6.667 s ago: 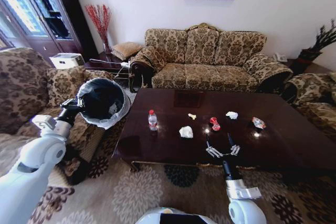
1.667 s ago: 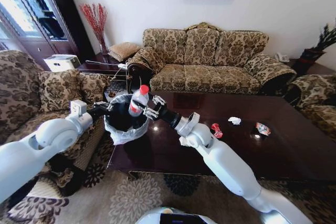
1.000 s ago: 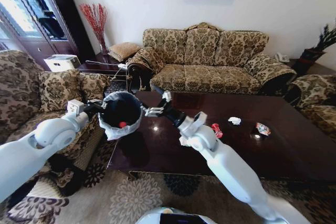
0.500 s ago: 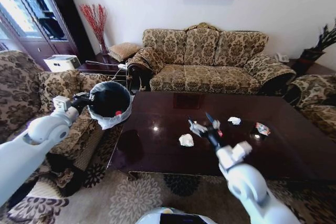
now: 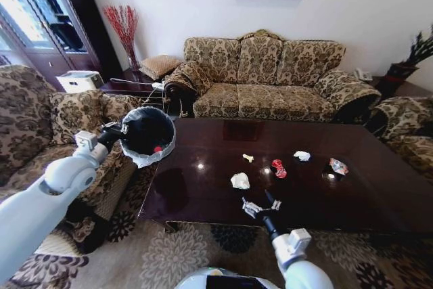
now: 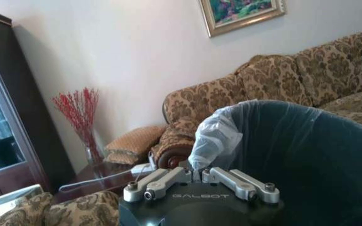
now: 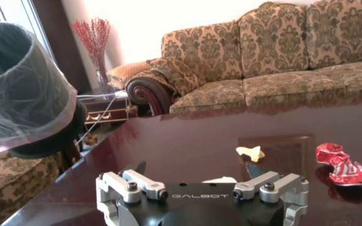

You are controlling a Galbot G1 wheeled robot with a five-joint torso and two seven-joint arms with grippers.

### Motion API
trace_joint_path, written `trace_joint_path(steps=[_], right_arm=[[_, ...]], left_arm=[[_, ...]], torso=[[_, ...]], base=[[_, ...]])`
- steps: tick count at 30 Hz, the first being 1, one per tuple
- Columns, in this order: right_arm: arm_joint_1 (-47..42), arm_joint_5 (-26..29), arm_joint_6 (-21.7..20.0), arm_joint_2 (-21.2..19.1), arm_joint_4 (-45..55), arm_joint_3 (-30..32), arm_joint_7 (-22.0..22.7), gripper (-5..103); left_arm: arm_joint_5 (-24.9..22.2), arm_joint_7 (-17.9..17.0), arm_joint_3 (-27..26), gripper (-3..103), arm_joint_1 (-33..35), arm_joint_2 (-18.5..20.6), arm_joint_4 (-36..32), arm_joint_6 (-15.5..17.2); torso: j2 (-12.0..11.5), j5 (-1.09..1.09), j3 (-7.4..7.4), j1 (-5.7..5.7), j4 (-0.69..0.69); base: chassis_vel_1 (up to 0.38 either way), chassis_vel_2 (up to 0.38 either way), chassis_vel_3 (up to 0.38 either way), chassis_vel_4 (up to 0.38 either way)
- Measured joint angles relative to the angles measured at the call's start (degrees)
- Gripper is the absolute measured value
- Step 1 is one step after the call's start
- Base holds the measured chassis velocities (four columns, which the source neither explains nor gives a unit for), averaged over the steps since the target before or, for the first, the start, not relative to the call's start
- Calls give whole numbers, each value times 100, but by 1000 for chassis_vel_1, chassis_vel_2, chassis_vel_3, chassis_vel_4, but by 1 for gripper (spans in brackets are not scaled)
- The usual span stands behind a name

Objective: Move to the front of the table and place the trash on the table into the trash bin.

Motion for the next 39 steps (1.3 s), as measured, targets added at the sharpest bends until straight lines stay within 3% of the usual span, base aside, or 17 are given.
trace_joint_path(steps=[13, 22, 31, 39], right_arm=[[828, -158, 220, 172, -924, -294, 63, 100], [2062, -117, 78, 447, -2269, -644, 99, 100], [3270, -131, -11, 875, -3738, -1034, 68, 100], [3630, -77, -142, 1129, -4238, -1239, 26, 100]], left_arm=[[-34, 44, 39, 3, 40, 37, -108, -14], [-53, 48, 85, 3, 108, 137, -196, 11], [-84, 59, 148, 3, 110, 193, -197, 20], [-168, 63, 114, 3, 137, 225, -228, 20]], torso=[[-1, 4, 1, 1, -2], [-1, -4, 1, 1, 3], [-1, 0, 1, 2, -2], [-1, -1, 1, 1, -1]], base=[[-65, -62, 71, 64], [-6, -6, 5, 5], [0, 0, 0, 0], [0, 0, 0, 0]])
